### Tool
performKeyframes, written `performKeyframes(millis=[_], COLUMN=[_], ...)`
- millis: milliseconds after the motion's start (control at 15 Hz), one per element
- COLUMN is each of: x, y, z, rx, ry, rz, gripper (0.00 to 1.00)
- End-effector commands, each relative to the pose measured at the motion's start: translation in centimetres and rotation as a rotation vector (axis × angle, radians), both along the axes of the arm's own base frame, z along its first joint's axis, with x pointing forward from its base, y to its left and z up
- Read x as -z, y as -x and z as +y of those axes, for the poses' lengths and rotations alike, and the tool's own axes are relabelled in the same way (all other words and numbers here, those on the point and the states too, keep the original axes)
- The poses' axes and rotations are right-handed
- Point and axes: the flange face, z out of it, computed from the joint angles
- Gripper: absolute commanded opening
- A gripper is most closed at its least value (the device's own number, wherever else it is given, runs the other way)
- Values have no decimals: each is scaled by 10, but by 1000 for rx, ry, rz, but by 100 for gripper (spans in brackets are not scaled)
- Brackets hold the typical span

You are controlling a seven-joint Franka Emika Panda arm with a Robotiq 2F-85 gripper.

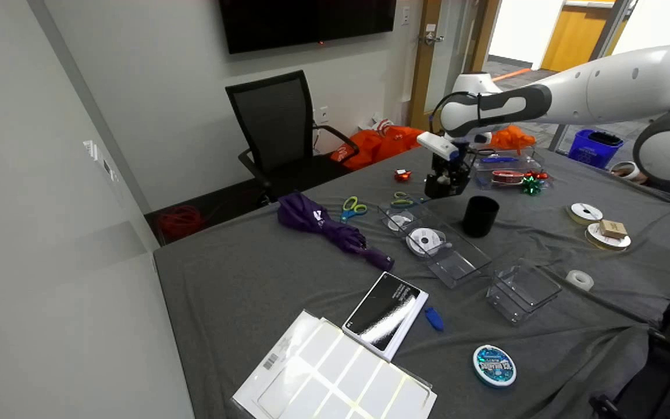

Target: Move the tape dispenser to the other side of the cup

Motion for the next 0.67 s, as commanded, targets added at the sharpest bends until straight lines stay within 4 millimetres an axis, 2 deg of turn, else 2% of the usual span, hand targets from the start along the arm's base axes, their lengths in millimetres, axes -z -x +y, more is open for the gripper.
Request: performKeyframes(millis=[0, 133, 600], x=[1, 6, -2], y=[-8, -9, -11], z=[5, 6, -7], rx=[-7, -18, -59], ry=[27, 43, 92], rz=[12, 18, 58], gripper=[38, 38, 38])
